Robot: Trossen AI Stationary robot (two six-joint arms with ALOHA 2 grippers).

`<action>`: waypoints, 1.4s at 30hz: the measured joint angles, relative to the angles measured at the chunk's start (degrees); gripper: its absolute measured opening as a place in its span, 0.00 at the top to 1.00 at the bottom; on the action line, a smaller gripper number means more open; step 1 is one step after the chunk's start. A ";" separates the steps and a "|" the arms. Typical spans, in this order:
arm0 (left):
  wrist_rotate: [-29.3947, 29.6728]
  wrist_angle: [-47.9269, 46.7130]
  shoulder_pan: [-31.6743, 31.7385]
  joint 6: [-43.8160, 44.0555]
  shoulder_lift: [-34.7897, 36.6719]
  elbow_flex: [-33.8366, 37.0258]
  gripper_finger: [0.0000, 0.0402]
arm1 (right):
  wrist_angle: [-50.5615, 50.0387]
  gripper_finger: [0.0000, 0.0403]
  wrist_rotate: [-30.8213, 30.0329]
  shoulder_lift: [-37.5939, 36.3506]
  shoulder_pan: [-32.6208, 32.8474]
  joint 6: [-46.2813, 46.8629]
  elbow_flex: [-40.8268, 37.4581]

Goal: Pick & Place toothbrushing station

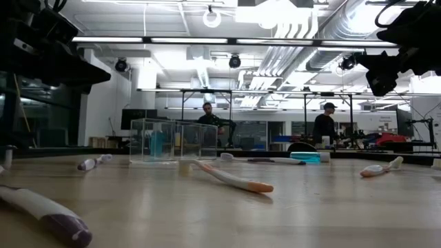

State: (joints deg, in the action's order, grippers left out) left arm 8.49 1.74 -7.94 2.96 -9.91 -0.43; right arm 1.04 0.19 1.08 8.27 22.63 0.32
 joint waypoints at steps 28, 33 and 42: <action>0.17 1.24 0.00 -0.01 0.00 0.00 0.83 | 0.00 0.48 0.00 0.00 0.00 0.02 0.00; 0.15 1.97 0.00 1.95 0.00 0.00 0.83 | 0.00 0.48 0.01 0.00 0.00 0.01 0.00; 0.26 2.64 0.00 5.92 0.00 0.00 0.83 | 0.00 0.48 0.02 -0.02 -0.02 0.01 0.00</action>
State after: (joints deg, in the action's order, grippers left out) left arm 8.75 4.38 -7.94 8.88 -9.91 -0.43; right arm 1.04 0.20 1.06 8.26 22.64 0.32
